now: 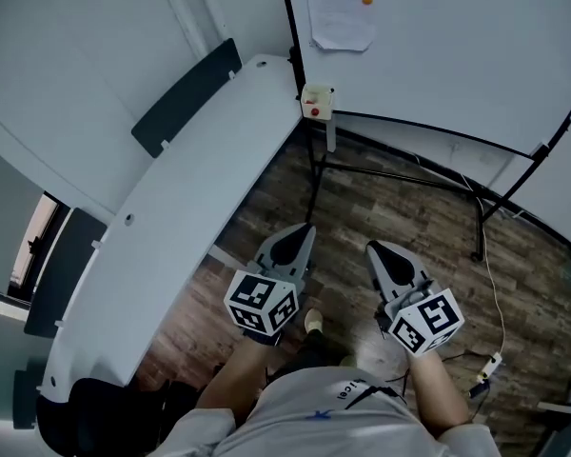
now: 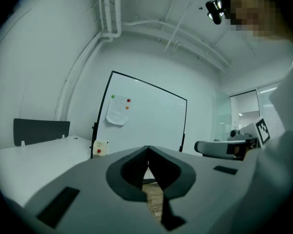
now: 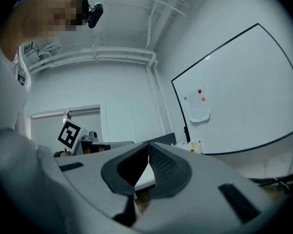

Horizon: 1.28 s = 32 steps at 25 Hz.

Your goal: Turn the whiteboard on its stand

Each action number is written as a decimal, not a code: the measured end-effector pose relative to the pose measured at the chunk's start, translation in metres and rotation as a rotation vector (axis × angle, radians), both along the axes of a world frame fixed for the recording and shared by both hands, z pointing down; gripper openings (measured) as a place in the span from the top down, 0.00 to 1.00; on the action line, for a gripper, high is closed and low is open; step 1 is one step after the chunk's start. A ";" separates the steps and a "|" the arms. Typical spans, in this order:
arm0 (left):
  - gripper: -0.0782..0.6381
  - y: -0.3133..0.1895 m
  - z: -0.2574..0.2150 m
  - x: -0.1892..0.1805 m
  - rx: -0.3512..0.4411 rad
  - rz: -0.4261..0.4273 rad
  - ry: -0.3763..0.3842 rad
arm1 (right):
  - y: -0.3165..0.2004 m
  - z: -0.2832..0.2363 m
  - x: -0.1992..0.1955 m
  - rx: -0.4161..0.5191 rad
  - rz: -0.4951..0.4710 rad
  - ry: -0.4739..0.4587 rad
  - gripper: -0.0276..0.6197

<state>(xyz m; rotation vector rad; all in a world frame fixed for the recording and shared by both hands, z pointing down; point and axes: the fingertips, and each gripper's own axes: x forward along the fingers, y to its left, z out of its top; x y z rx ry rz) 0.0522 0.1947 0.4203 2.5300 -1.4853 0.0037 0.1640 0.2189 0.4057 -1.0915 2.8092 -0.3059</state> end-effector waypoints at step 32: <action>0.87 -0.345 0.015 -0.095 0.009 0.049 -0.056 | -0.314 -0.004 -0.123 0.004 -0.047 -0.004 0.93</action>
